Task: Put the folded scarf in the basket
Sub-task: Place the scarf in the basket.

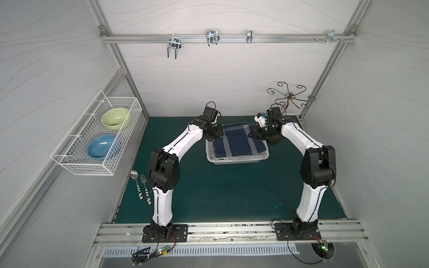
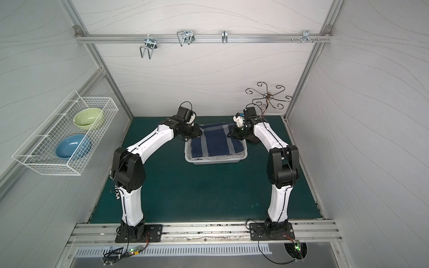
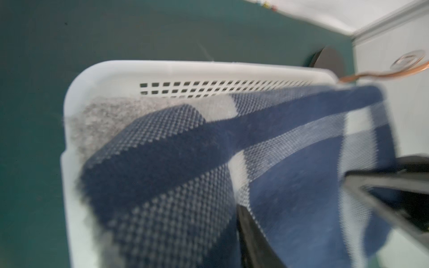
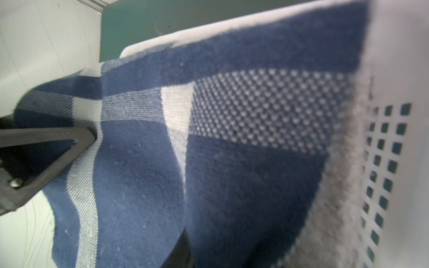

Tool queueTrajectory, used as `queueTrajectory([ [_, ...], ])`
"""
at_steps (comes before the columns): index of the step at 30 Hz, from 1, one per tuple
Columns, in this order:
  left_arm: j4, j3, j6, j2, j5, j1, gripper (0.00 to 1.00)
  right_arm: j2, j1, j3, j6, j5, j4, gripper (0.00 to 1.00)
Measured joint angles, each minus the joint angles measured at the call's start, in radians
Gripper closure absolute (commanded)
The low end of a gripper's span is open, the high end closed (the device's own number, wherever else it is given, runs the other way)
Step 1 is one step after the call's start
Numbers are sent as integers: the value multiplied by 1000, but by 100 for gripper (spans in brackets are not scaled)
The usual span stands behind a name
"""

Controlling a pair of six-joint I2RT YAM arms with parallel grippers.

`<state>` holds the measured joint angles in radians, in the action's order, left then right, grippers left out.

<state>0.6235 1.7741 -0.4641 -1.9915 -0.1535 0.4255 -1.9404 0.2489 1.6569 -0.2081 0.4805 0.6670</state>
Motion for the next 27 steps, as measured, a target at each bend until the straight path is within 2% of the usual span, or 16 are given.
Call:
queueTrajectory([
  [7,8,3,14,1,24,-6,30,33,-5,-13,1,-10,8,60],
  [15,75,29,45,39,72,-18,15,130,-13,-68,8,-71,39,58],
  [16,80,37,48,50,80,-22,2,145,-15,-69,10,-80,46,58],
  [27,95,29,69,248,171,-26,1,314,-10,-48,22,-161,117,60],
])
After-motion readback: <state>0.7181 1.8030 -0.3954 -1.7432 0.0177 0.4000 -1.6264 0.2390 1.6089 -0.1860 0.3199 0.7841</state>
